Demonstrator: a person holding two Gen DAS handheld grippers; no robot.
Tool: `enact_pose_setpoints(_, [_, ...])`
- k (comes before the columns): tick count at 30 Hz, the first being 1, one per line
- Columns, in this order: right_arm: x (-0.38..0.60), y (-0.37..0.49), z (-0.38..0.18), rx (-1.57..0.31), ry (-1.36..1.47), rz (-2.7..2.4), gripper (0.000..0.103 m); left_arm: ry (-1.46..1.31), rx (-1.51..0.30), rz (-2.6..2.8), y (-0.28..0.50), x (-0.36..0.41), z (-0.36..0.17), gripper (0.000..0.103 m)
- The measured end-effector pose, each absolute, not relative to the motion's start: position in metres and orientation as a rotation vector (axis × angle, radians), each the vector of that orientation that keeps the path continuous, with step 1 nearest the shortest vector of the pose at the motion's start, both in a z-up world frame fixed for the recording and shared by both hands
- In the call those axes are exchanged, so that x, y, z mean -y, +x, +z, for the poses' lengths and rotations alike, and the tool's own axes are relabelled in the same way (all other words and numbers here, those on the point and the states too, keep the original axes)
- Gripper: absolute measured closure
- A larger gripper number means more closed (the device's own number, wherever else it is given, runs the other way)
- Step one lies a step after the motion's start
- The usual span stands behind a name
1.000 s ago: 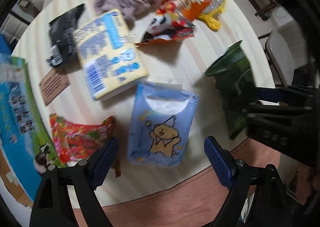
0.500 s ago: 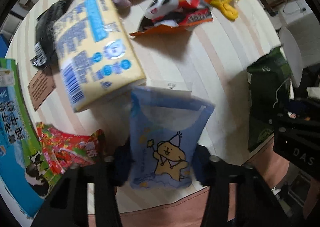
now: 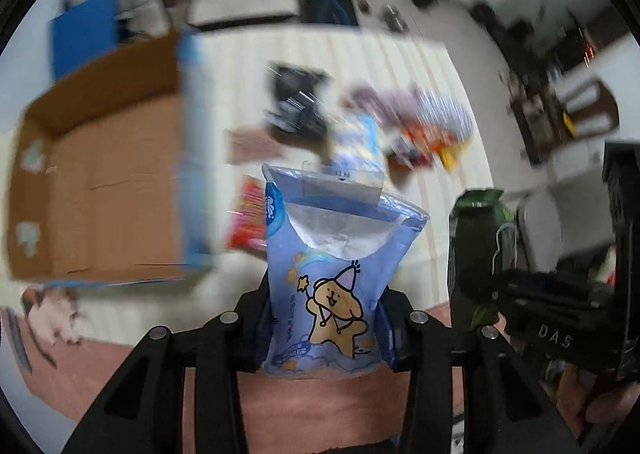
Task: Organize soft objects
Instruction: 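Carry both packs over the box and open both tools to drop them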
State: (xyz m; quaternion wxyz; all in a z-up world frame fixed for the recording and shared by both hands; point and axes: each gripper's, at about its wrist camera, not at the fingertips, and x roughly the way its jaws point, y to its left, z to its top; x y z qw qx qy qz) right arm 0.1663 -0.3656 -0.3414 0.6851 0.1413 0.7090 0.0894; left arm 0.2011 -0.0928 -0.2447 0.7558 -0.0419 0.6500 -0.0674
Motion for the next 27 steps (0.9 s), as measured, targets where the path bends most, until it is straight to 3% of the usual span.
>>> enact_pose_setpoints(6, [0.245, 0.201, -0.258, -1.489, 0.271, 0.352, 0.064, -0.173, -1.335, -0.038, 0.234, 0.007, -0.198, 0.064])
enact_pose_setpoints(11, [0.142, 0.240, -0.233, -1.467, 0.249, 0.387, 0.064, -0.173, -1.350, 0.001, 0.276, -0.056, -0.221, 0.064])
enact_pose_setpoints(19, [0.001, 0.318, -0.296, -1.551, 0.213, 0.394, 0.064, -0.246, -1.529, 0.020, 0.346, -0.151, -0.305, 0.064])
enact_pose_setpoints(27, [-0.061, 0.357, -0.376, -1.628, 0.164, 0.348, 0.064, -0.241, -1.631, -0.014, 0.376, -0.173, -0.369, 0.062])
